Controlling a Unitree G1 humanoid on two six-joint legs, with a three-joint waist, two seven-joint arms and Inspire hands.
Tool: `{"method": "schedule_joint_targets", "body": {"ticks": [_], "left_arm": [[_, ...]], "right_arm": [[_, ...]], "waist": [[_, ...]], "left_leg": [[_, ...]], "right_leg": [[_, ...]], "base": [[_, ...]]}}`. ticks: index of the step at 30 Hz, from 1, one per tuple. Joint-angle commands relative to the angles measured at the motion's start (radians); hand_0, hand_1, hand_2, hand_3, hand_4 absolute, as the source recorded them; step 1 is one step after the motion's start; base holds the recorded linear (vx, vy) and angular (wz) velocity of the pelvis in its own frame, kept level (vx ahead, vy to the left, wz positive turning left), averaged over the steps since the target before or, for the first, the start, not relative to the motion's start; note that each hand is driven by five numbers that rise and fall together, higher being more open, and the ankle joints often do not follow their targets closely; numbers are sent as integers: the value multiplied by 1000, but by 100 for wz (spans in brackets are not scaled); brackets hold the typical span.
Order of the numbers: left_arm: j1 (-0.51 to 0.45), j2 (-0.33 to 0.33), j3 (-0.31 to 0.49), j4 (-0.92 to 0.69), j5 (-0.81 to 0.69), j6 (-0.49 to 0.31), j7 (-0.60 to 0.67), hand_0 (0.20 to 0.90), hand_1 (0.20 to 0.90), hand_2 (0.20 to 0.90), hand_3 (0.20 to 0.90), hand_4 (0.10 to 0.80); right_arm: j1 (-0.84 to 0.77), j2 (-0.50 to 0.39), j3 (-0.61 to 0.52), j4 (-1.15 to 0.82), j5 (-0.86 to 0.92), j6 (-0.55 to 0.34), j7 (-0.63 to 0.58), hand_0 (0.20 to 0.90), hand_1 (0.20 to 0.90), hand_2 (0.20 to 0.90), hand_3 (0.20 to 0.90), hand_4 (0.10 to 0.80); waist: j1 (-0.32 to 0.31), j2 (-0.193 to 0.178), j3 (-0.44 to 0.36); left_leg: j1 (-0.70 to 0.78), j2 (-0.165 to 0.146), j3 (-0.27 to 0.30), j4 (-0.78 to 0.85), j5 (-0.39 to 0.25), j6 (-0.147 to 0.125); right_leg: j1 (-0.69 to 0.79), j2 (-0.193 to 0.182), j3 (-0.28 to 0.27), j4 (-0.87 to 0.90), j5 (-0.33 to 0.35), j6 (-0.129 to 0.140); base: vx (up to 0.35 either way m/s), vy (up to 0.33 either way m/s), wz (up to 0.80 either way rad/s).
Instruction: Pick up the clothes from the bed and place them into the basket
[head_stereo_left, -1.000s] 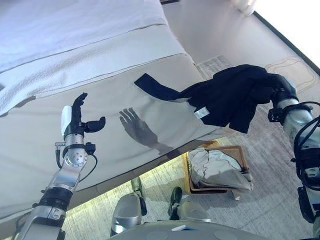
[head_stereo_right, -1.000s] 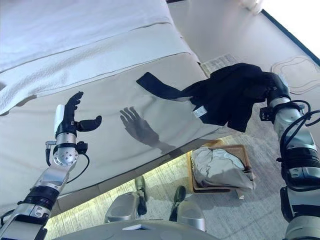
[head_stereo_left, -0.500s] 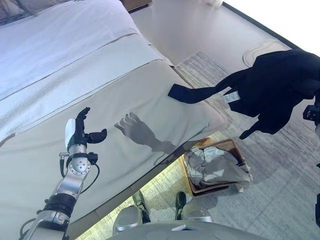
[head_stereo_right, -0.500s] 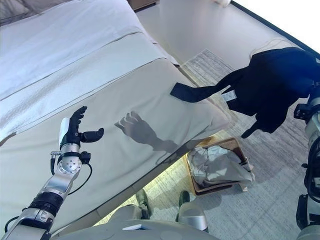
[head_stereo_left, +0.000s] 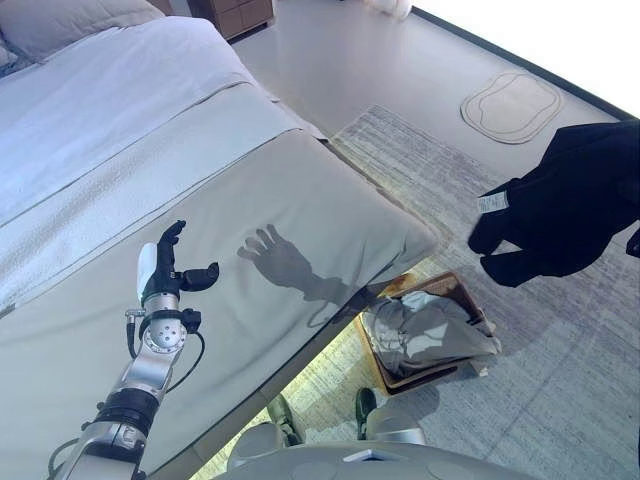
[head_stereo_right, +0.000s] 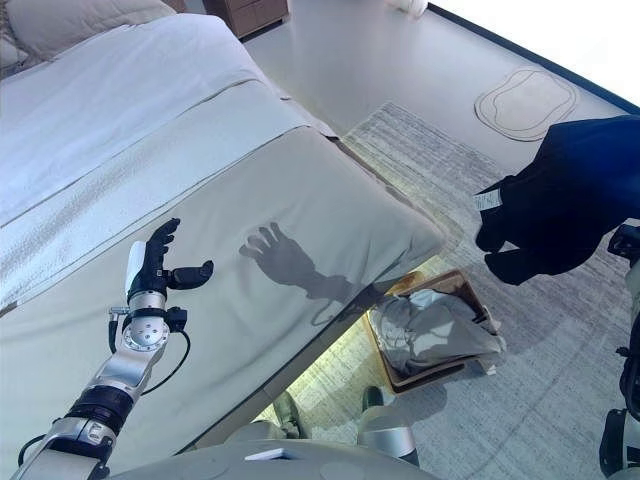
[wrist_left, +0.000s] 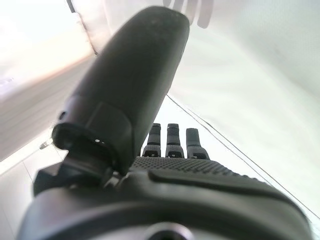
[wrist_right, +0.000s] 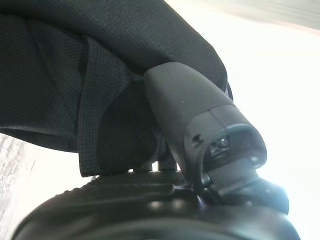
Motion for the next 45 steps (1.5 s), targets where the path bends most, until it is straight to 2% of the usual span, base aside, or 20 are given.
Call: {"method": "schedule_joint_targets", "body": {"ticks": [1, 6, 11, 16, 25, 28, 32, 34, 40, 41, 42, 43, 44, 45], "left_arm": [[-56, 38, -28, 42, 37, -85, 6, 900, 900, 900, 900, 800], [-73, 39, -42, 46, 41, -74, -7, 900, 900, 900, 900, 800], [-87, 47, -56, 37, 52, -80, -26, 900, 900, 900, 900, 800], [-89, 56, -76, 9, 121, -105, -43, 900, 900, 900, 900, 800], [-94, 86, -107, 0, 202, -86, -54, 900, 900, 900, 900, 800], [-104, 103, -127, -9, 284, -117, -33, 900, 900, 900, 900, 800], [-148, 166, -199, -43, 377, -129, 0, 900, 900, 900, 900, 800], [-166, 186, -218, -53, 370, -139, -5, 900, 900, 900, 900, 800], [-184, 193, -240, -69, 358, -164, -29, 900, 900, 900, 900, 800], [-184, 193, -241, -68, 357, -170, -33, 900, 900, 900, 900, 800], [-184, 194, -242, -68, 353, -175, -35, 900, 900, 900, 900, 800], [-185, 192, -245, -68, 346, -181, -39, 900, 900, 900, 900, 800], [-185, 190, -247, -67, 343, -186, -42, 900, 900, 900, 900, 800], [-184, 188, -250, -65, 343, -192, -46, 900, 900, 900, 900, 800]], "right_arm": [[-60, -133, 48, 0, -29, -75, 71, 300, 300, 300, 200, 100], [-56, -99, 103, 55, -41, -54, 163, 300, 300, 300, 200, 100], [-49, -49, 143, 105, -39, -50, 200, 300, 300, 300, 200, 100], [-2, 19, 163, 130, -85, -60, 211, 300, 300, 300, 200, 100], [100, 157, 186, 221, -129, -86, 231, 300, 300, 300, 200, 100], [101, 174, 196, 264, -131, -103, 231, 300, 300, 300, 200, 100], [97, 201, 224, 336, -148, -139, 238, 300, 300, 300, 200, 100], [97, 211, 241, 356, -154, -151, 235, 300, 300, 300, 200, 100], [96, 245, 271, 406, -186, -166, 226, 300, 300, 300, 200, 100], [97, 248, 273, 407, -187, -165, 223, 366, 366, 366, 277, 177], [97, 248, 273, 407, -187, -163, 221, 474, 474, 474, 403, 303], [95, 251, 277, 410, -190, -163, 218, 535, 535, 535, 475, 375], [93, 253, 279, 413, -193, -164, 219, 900, 900, 900, 900, 800], [88, 257, 284, 421, -197, -166, 218, 900, 900, 900, 900, 800]], "waist": [[17, -33, -198], [18, -33, -194], [16, -30, -185], [13, -21, -176], [10, 3, -154], [11, 8, -148], [10, 20, -137], [11, 24, -135], [18, 30, -139], [19, 30, -139], [19, 31, -138], [19, 32, -137], [20, 33, -135], [21, 34, -134]], "left_leg": [[23, 59, -44, 58, -124, -67], [17, 61, -41, 61, -121, -68], [15, 60, -37, 67, -123, -66], [17, 58, -30, 63, -121, -64], [26, 54, -19, 56, -121, -57], [23, 55, -16, 59, -122, -57], [23, 54, -14, 57, -121, -57], [24, 53, -16, 57, -121, -56], [21, 48, -21, 53, -118, -55], [20, 48, -21, 52, -118, -55], [20, 48, -22, 52, -118, -55], [19, 47, -23, 51, -118, -55], [18, 48, -23, 51, -118, -55], [19, 48, -24, 51, -118, -55]], "right_leg": [[-93, 28, 5, 108, -55, 10], [-105, 30, 4, 114, -52, 9], [-109, 28, 0, 119, -49, 9], [-112, 23, -6, 120, -44, 12], [-115, 17, -12, 126, -43, 21], [-119, 14, -15, 129, -43, 23], [-121, 10, -18, 129, -41, 27], [-119, 8, -18, 129, -41, 28], [-123, 7, -17, 124, -36, 30], [-123, 7, -17, 122, -35, 30], [-123, 7, -17, 122, -35, 31], [-125, 7, -17, 120, -34, 31], [-125, 6, -16, 120, -33, 32], [-125, 6, -17, 120, -33, 32]], "base": [[12, -3, -9], [-8, -13, -5], [-4, -3, -1], [0, 0, 0], [-2, -12, 1], [-11, -4, 0], [0, 0, 0], [0, 0, 0], [0, 0, 0], [0, 0, 0], [0, 0, 0], [0, 0, 0], [0, 0, 0], [0, 0, 0]]}}
